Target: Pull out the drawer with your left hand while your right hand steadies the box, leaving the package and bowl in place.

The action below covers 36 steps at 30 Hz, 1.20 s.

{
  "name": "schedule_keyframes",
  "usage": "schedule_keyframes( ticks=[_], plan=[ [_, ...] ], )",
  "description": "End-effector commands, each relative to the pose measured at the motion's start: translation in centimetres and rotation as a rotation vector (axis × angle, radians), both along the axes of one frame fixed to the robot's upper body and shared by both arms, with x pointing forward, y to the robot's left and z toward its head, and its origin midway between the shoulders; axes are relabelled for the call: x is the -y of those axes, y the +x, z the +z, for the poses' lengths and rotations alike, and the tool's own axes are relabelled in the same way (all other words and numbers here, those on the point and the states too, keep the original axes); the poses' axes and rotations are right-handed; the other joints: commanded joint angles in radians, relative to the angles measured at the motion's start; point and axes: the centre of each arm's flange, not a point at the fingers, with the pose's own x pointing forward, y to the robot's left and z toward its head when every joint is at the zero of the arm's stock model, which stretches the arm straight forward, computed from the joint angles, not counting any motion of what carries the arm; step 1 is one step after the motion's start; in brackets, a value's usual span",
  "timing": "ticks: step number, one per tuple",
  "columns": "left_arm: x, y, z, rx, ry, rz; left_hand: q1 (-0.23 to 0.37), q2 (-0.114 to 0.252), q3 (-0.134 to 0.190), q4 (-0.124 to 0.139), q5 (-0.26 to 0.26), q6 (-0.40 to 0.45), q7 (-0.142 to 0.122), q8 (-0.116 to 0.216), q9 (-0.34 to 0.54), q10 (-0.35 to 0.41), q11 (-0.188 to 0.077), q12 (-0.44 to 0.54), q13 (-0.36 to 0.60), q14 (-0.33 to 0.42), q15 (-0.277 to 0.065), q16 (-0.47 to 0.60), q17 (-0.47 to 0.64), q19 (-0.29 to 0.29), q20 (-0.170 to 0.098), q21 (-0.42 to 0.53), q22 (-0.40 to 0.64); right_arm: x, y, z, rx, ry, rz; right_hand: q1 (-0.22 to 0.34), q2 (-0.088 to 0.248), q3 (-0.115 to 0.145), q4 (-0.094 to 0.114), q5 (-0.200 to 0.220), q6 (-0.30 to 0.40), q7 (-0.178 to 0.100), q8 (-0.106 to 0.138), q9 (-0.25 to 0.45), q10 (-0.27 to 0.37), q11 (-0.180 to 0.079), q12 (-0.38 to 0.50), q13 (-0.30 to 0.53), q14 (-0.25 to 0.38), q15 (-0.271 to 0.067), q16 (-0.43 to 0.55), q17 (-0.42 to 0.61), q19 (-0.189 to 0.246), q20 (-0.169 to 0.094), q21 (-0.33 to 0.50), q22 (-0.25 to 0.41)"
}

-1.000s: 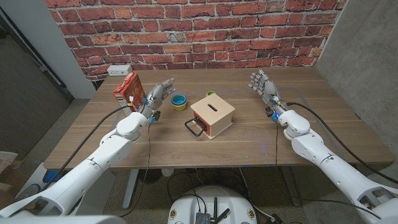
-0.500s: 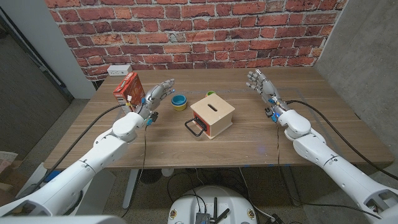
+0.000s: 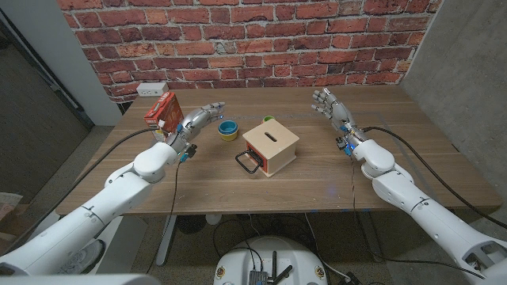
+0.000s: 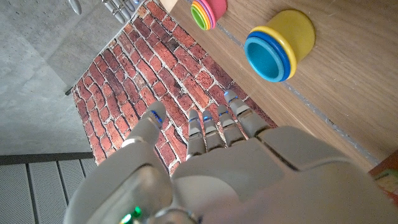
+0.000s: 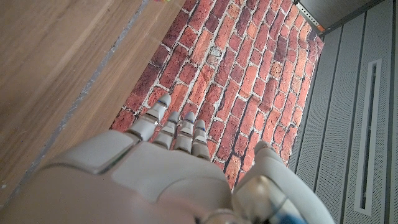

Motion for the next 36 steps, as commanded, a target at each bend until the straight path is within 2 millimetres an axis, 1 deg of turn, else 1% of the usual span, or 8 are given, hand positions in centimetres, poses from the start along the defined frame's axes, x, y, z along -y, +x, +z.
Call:
schedule_keyframes(
  ticks=[1,8,13,16,22,26,34,36],
  plan=[
    [-0.7,-2.6,0.6,0.038,0.132,0.013,0.031,-0.007,0.003,-0.004,0.006,0.025,-0.007,0.007,0.001,0.023,-0.007,0.009,0.002,0.022,-0.076,0.005,0.000,0.021,-0.100,0.005,0.002,-0.2,0.5,-0.3,-0.004,0.038,0.022,0.010,0.029,0.010,-0.001,0.007,0.005,-0.005,0.005,0.003,0.008,-0.003,0.009,0.003,0.009,-0.013,0.003,-0.002,0.005,-0.007,0.002,0.003],
    [-1.2,-3.8,0.9,0.056,0.203,0.023,0.057,-0.021,-0.002,-0.003,0.004,0.042,-0.016,0.006,0.001,0.045,-0.017,0.009,0.001,0.043,-0.088,0.004,0.000,0.017,-0.108,-0.001,0.002,-0.1,0.4,-0.5,-0.003,0.047,0.014,0.011,0.030,0.012,-0.002,0.007,0.003,-0.006,0.004,0.003,0.006,-0.003,0.008,0.003,0.009,-0.012,0.003,-0.005,0.004,-0.007,0.002,0.003],
    [-1.2,-4.6,0.9,0.100,0.256,0.036,0.101,-0.046,-0.017,-0.001,0.002,0.076,-0.038,0.004,0.000,0.103,-0.036,0.014,0.000,0.087,-0.108,0.006,0.000,0.017,-0.117,-0.004,0.002,0.0,0.3,-0.8,-0.005,0.081,0.020,0.012,0.030,0.013,-0.002,0.007,0.003,-0.006,0.004,0.003,0.004,-0.003,0.007,0.002,0.008,-0.012,0.002,-0.007,0.003,-0.006,0.001,0.003],
    [-1.2,-5.0,0.9,0.119,0.299,0.036,0.109,-0.054,-0.023,0.000,0.000,0.085,-0.042,0.003,0.000,0.117,-0.044,0.015,0.000,0.099,-0.113,0.006,0.000,0.018,-0.121,-0.004,0.002,0.0,0.3,-0.9,-0.005,0.078,0.015,0.012,0.030,0.013,-0.002,0.007,0.003,-0.006,0.004,0.003,0.004,-0.003,0.007,0.002,0.007,-0.011,0.002,-0.009,0.003,-0.005,0.001,0.003],
    [-0.9,-5.7,1.0,0.168,0.402,0.026,0.114,-0.091,-0.051,0.005,-0.007,0.105,-0.046,0.001,0.000,0.143,-0.060,0.011,-0.001,0.124,-0.125,0.005,0.000,0.011,-0.134,-0.007,0.003,0.1,0.2,-1.0,-0.004,0.066,0.013,0.013,0.030,0.014,-0.002,0.007,0.003,-0.005,0.004,0.003,0.004,-0.002,0.007,0.002,0.005,-0.011,0.002,-0.011,0.003,-0.004,0.001,0.003],
    [-0.6,-6.2,1.3,0.197,0.482,0.019,0.115,-0.112,-0.073,0.011,-0.011,0.140,-0.044,0.004,0.000,0.170,-0.061,0.010,-0.001,0.143,-0.129,0.005,0.000,0.009,-0.141,-0.007,0.003,0.3,-0.1,-1.1,-0.002,0.046,0.003,0.013,0.030,0.015,-0.002,0.006,0.003,-0.005,0.004,0.003,0.004,-0.002,0.007,0.002,0.005,-0.011,0.002,-0.013,0.002,-0.005,0.001,0.003],
    [-0.5,-6.8,1.3,0.224,0.592,0.007,0.125,-0.113,-0.083,0.013,-0.009,0.162,-0.046,0.004,0.000,0.193,-0.064,0.008,-0.001,0.162,-0.136,0.005,0.000,0.003,-0.145,-0.008,0.004,0.3,-0.2,-1.6,-0.004,0.030,-0.014,0.012,0.029,0.016,-0.001,0.006,0.002,-0.006,0.004,0.003,0.005,-0.001,0.007,0.002,0.005,-0.011,0.002,-0.017,0.002,-0.004,0.001,0.003],
    [-0.4,-6.9,1.3,0.233,0.623,-0.001,0.129,-0.112,-0.085,0.013,-0.009,0.167,-0.047,0.004,0.000,0.196,-0.067,0.006,-0.001,0.166,-0.137,0.005,0.000,-0.010,-0.146,-0.012,0.004,0.2,-0.2,-1.8,-0.006,0.024,-0.025,0.013,0.029,0.016,-0.001,0.006,0.002,-0.006,0.004,0.003,0.005,-0.001,0.007,0.002,0.005,-0.011,0.003,-0.018,0.002,-0.004,0.001,0.003]
  ],
)
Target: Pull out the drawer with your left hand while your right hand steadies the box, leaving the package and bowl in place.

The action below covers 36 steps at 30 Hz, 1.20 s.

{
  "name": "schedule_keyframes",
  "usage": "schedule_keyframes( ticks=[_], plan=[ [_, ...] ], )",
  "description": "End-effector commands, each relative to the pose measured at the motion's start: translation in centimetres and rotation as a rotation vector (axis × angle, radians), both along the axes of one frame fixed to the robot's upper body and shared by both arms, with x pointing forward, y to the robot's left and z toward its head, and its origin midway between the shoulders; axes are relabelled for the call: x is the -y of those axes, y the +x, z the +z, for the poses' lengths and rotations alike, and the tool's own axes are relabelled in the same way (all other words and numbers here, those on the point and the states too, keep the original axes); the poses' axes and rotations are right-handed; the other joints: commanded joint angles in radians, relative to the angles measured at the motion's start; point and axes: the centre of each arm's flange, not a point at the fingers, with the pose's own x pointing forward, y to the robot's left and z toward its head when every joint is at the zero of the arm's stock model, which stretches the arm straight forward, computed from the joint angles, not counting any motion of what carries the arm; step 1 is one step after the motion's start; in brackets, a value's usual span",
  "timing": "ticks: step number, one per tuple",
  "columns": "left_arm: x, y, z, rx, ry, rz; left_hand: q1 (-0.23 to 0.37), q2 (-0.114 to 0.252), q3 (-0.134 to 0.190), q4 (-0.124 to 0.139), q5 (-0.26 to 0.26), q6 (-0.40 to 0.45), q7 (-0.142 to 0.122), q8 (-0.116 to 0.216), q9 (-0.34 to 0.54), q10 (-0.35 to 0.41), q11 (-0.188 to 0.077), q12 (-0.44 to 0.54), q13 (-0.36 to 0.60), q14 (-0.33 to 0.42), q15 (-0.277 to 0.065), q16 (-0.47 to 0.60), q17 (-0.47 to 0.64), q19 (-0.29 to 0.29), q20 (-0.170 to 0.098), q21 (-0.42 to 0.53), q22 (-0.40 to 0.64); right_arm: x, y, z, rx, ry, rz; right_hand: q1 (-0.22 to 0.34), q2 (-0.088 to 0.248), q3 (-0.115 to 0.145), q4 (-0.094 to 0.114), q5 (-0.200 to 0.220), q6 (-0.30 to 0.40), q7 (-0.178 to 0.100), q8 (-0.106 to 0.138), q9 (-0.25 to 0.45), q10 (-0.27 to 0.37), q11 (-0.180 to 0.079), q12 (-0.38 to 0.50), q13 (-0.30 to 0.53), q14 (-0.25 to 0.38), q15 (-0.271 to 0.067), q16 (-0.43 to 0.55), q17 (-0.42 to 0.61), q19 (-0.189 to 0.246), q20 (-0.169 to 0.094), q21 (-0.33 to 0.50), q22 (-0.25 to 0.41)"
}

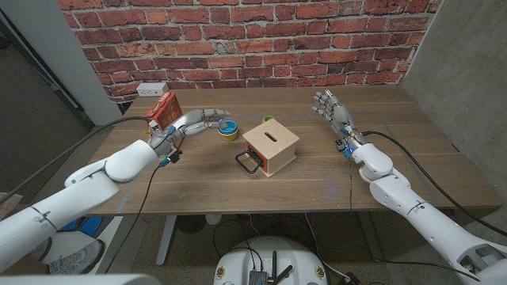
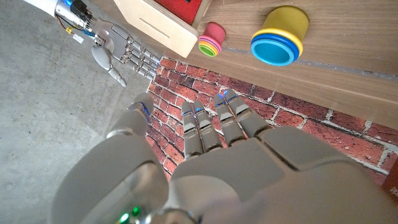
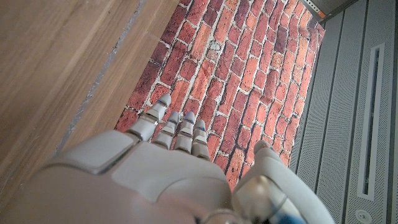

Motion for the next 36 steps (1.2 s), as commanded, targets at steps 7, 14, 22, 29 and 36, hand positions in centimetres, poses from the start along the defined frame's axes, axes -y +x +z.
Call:
schedule_keyframes(
  ticks=[7,14,22,29,36],
  plan=[
    [0.5,-1.4,0.2,0.084,0.252,-0.015,0.025,-0.004,-0.012,-0.003,-0.002,0.036,-0.006,0.003,0.003,0.031,-0.011,-0.004,0.002,0.026,-0.139,0.003,0.000,-0.039,-0.148,-0.007,0.004,-0.1,-0.5,-0.9,0.000,-0.021,-0.047,0.004,0.021,0.009,-0.001,0.006,0.004,-0.006,0.005,0.002,0.003,-0.002,0.007,0.002,0.004,-0.010,0.003,-0.003,0.002,-0.003,0.001,0.003],
    [1.0,-2.1,0.3,0.124,0.350,0.024,0.041,-0.011,-0.020,-0.006,0.000,0.053,-0.028,0.002,0.003,0.049,-0.023,-0.007,0.002,0.035,-0.152,0.001,0.000,-0.045,-0.153,-0.003,0.004,-0.1,-0.5,-1.0,0.000,-0.014,-0.055,0.004,0.022,0.010,0.000,0.006,0.006,-0.006,0.006,0.002,0.003,-0.002,0.007,0.002,0.005,-0.007,0.004,-0.006,0.001,-0.003,0.001,0.003],
    [2.0,-3.0,0.4,0.157,0.456,0.046,0.077,-0.031,-0.029,-0.013,0.002,0.070,-0.052,0.003,0.005,0.071,-0.040,-0.012,0.002,0.040,-0.162,-0.003,0.000,-0.049,-0.156,-0.001,0.003,-0.2,-0.4,-1.1,-0.004,-0.007,-0.062,0.003,0.023,0.011,0.001,0.005,0.011,-0.008,0.007,0.003,0.004,-0.002,0.007,0.002,0.005,-0.008,0.004,-0.008,0.001,-0.003,0.001,0.003],
    [3.2,-3.7,0.7,0.205,0.559,0.060,0.165,-0.055,-0.037,-0.013,0.009,0.096,-0.069,0.010,0.009,0.113,-0.058,-0.014,0.003,0.059,-0.167,-0.003,0.002,-0.043,-0.150,0.003,0.002,0.1,-0.6,-0.9,0.002,-0.012,-0.078,0.008,0.029,0.017,0.000,0.007,0.015,-0.011,0.008,0.003,0.006,-0.003,0.008,0.002,0.005,-0.010,0.004,-0.013,0.002,-0.005,0.002,0.003],
    [4.0,-4.1,0.7,0.239,0.628,0.084,0.278,-0.101,-0.067,-0.013,0.011,0.137,-0.089,0.019,0.010,0.151,-0.063,-0.020,0.004,0.102,-0.174,0.001,0.004,-0.017,-0.158,0.007,0.003,0.4,-0.8,-0.8,0.003,-0.008,-0.086,0.011,0.031,0.021,-0.002,0.007,0.016,-0.012,0.008,0.003,0.006,-0.002,0.008,0.002,0.007,-0.010,0.005,-0.017,0.002,-0.005,0.002,0.003]
  ],
)
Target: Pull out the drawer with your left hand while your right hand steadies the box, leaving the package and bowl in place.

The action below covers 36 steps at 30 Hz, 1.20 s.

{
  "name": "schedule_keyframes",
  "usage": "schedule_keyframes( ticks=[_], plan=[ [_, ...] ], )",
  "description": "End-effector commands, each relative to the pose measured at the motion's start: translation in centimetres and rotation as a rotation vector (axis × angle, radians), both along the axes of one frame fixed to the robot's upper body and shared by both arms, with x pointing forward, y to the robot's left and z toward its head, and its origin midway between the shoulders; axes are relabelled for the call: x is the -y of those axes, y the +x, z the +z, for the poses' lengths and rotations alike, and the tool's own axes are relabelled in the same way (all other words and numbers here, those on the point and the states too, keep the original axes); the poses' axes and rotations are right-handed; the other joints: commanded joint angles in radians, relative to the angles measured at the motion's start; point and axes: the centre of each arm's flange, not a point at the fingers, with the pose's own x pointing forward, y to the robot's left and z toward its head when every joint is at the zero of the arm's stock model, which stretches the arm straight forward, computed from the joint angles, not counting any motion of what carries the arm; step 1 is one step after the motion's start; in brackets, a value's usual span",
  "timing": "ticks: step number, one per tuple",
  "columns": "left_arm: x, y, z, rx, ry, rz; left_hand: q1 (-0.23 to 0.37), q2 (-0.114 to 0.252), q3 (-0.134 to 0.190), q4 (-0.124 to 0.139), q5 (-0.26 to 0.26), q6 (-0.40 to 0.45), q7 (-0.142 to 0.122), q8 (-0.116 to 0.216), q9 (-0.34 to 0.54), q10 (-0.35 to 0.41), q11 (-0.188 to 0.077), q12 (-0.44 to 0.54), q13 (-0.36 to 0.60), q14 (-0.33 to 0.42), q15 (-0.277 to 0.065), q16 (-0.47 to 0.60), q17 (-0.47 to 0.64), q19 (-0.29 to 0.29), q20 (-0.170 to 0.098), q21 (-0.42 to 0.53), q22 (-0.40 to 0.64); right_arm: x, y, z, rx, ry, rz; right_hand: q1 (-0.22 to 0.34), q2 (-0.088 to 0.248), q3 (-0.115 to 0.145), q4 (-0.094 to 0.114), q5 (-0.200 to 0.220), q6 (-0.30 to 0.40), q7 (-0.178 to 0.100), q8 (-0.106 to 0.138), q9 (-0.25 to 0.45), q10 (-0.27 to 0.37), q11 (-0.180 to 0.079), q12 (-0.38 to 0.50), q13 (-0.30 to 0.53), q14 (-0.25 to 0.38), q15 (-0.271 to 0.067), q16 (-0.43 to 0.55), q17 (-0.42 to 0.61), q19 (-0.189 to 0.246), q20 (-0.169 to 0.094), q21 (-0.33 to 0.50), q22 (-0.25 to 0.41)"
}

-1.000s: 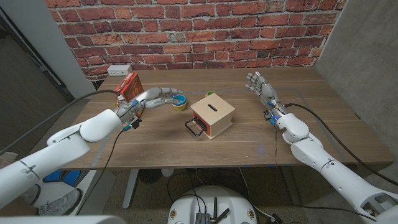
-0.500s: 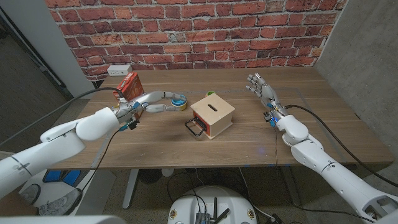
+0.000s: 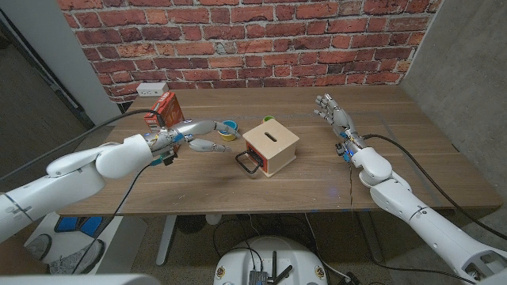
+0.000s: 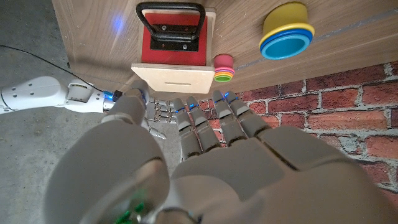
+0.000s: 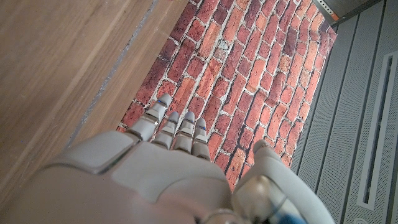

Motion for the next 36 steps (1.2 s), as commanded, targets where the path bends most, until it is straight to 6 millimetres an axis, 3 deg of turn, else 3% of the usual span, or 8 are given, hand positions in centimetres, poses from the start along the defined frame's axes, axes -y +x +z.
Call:
schedule_keyframes(
  ticks=[1,13,16,24,29,36],
  plan=[
    [2.0,-1.4,0.3,0.092,0.175,0.033,0.105,-0.038,-0.030,0.004,0.007,0.025,-0.013,0.008,0.003,0.029,0.000,-0.008,0.002,0.034,-0.176,0.005,0.003,0.016,-0.160,0.001,0.003,0.6,-0.4,0.2,0.004,0.000,-0.024,0.011,0.031,0.009,0.001,0.007,0.006,-0.001,0.004,0.002,0.006,-0.002,0.008,0.002,0.007,-0.010,0.005,0.000,0.002,-0.005,0.002,0.003],
    [3.6,-2.2,-0.3,0.191,0.329,0.066,0.144,-0.042,-0.054,0.011,0.007,0.041,-0.023,0.009,0.004,0.043,-0.002,-0.008,0.003,0.055,-0.179,0.007,0.005,0.014,-0.163,0.000,0.004,0.7,-1.0,0.3,0.018,-0.019,-0.038,0.010,0.031,0.010,0.002,0.007,0.006,-0.001,0.003,0.002,0.007,-0.002,0.008,0.002,0.007,-0.011,0.006,-0.003,0.002,-0.005,0.002,0.003],
    [3.9,-2.4,-0.7,0.200,0.353,0.075,0.175,-0.045,-0.081,0.015,0.007,0.007,-0.029,-0.009,0.004,0.019,-0.003,-0.019,0.002,0.040,-0.179,-0.001,0.003,0.004,-0.161,-0.002,0.004,0.7,-1.2,0.3,0.024,-0.026,-0.041,0.010,0.030,0.010,0.002,0.006,0.006,-0.002,0.003,0.002,0.006,-0.004,0.008,0.002,0.007,-0.010,0.006,-0.004,0.003,-0.005,0.002,0.003],
    [4.6,-2.6,-1.8,0.234,0.445,0.106,0.200,-0.041,-0.101,0.017,0.007,-0.002,-0.032,-0.012,0.003,0.008,-0.003,-0.019,0.002,0.033,-0.180,-0.001,0.003,-0.012,-0.159,-0.004,0.004,0.9,-1.6,-0.1,0.019,-0.031,-0.045,0.011,0.030,0.012,0.001,0.006,0.009,-0.002,0.004,0.002,0.006,-0.004,0.008,0.002,0.007,-0.010,0.007,-0.006,0.003,-0.004,0.002,0.003],
    [4.8,-2.7,-2.3,0.297,0.473,0.120,0.222,-0.040,-0.131,0.018,0.005,0.007,-0.031,-0.007,0.003,0.009,-0.002,-0.014,0.002,0.059,-0.179,0.007,0.005,0.012,-0.154,0.004,0.003,1.1,-1.8,-0.3,0.021,-0.028,-0.047,0.011,0.030,0.013,0.001,0.006,0.009,-0.003,0.004,0.002,0.005,-0.003,0.007,0.002,0.007,-0.010,0.007,-0.008,0.003,-0.004,0.002,0.003],
    [5.2,-2.7,-3.1,0.338,0.492,0.127,0.257,-0.052,-0.179,0.022,-0.001,-0.011,-0.030,-0.013,0.003,-0.006,-0.003,-0.017,0.002,0.055,-0.178,-0.001,0.003,-0.015,-0.160,-0.004,0.004,1.2,-1.8,-0.4,0.023,-0.021,-0.045,0.010,0.029,0.013,0.001,0.005,0.010,-0.002,0.003,0.003,0.006,-0.003,0.008,0.001,0.007,-0.008,0.008,-0.011,0.003,-0.003,0.002,0.003]
  ],
)
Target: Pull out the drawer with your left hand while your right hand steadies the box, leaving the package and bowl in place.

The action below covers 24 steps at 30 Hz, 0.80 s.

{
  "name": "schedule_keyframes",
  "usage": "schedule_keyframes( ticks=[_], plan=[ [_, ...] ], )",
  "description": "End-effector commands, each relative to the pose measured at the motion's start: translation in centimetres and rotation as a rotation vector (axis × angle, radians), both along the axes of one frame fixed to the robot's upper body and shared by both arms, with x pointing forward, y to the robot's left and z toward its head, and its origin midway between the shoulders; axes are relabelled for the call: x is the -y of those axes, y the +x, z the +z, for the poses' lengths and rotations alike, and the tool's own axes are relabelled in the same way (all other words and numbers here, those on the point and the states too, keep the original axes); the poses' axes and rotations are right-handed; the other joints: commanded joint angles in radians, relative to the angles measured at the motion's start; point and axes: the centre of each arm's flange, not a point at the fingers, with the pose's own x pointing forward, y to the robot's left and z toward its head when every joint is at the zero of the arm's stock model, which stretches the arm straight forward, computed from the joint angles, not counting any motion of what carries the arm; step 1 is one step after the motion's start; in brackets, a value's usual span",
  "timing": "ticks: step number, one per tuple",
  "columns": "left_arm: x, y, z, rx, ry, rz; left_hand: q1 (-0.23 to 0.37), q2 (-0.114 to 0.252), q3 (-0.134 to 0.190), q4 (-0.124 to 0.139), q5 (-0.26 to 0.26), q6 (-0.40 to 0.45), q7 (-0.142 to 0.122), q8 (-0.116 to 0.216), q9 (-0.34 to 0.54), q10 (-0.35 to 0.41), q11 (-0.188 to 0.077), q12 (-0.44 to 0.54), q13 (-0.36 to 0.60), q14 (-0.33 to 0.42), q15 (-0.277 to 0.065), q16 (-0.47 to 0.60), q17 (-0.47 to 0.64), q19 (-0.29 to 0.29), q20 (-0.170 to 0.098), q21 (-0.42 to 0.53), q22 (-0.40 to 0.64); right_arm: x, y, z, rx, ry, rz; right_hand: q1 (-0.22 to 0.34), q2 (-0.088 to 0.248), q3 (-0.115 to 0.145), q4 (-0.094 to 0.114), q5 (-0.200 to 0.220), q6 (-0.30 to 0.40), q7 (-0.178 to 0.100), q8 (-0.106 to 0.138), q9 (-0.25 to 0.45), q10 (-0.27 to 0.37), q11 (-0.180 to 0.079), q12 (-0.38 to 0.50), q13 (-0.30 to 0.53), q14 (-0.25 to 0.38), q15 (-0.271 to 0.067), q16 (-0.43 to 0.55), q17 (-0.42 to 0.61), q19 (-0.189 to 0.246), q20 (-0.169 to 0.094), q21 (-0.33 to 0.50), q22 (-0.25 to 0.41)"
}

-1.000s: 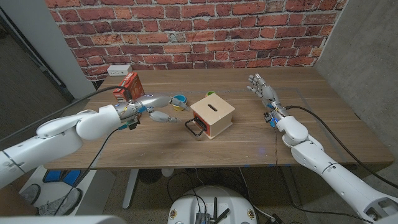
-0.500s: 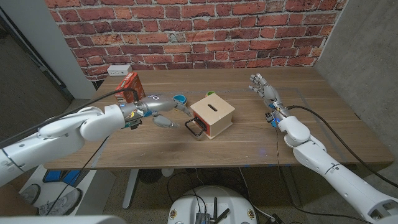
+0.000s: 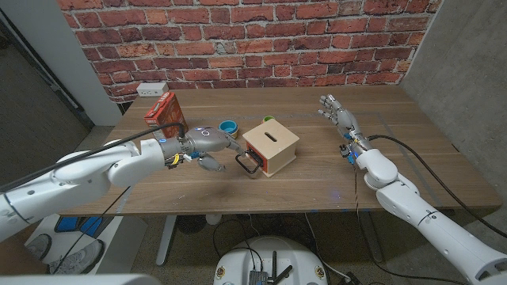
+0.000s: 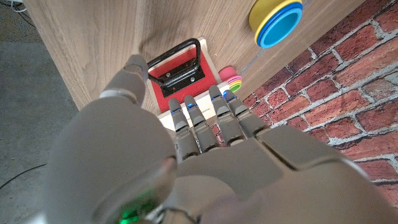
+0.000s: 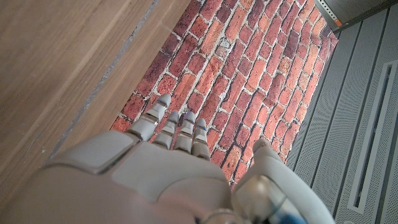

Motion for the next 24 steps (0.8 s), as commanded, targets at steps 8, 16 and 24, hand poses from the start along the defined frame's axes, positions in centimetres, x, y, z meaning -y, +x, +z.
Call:
schedule_keyframes(
  ticks=[8,16,24],
  plan=[
    [0.9,0.1,-2.2,0.078,0.063,0.030,0.040,-0.009,-0.045,0.002,-0.005,-0.034,0.028,-0.008,0.002,-0.012,0.003,-0.001,0.003,-0.001,-0.175,-0.001,0.001,-0.065,-0.156,-0.010,0.000,0.3,-0.2,-0.2,0.008,0.002,0.003,0.007,0.033,0.010,-0.002,0.004,0.011,-0.002,0.003,0.002,0.007,-0.004,0.008,0.001,0.007,-0.006,0.004,-0.002,0.003,-0.001,0.002,0.003],
    [1.3,0.6,-2.9,0.081,0.063,0.059,0.031,-0.012,-0.066,0.010,-0.007,-0.048,0.067,-0.010,0.001,0.016,0.006,0.006,0.002,-0.015,-0.172,-0.003,0.000,-0.087,-0.165,-0.010,0.000,0.4,-0.1,-0.2,0.006,0.001,0.005,0.007,0.033,0.010,-0.003,0.004,0.011,-0.002,0.003,0.003,0.007,-0.002,0.008,0.001,0.006,-0.006,0.006,-0.004,0.002,0.001,0.002,0.003],
    [1.8,1.4,-3.9,0.082,0.061,0.052,0.028,-0.005,-0.070,0.013,-0.005,-0.047,0.077,-0.009,0.000,0.022,0.006,0.005,0.001,-0.017,-0.172,-0.003,0.000,-0.102,-0.169,-0.013,0.000,0.5,0.0,-0.3,0.007,0.001,0.008,0.007,0.032,0.010,-0.004,0.003,0.011,-0.002,0.003,0.003,0.007,-0.002,0.008,0.001,0.006,-0.006,0.007,-0.005,0.003,0.001,0.002,0.003]
  ],
)
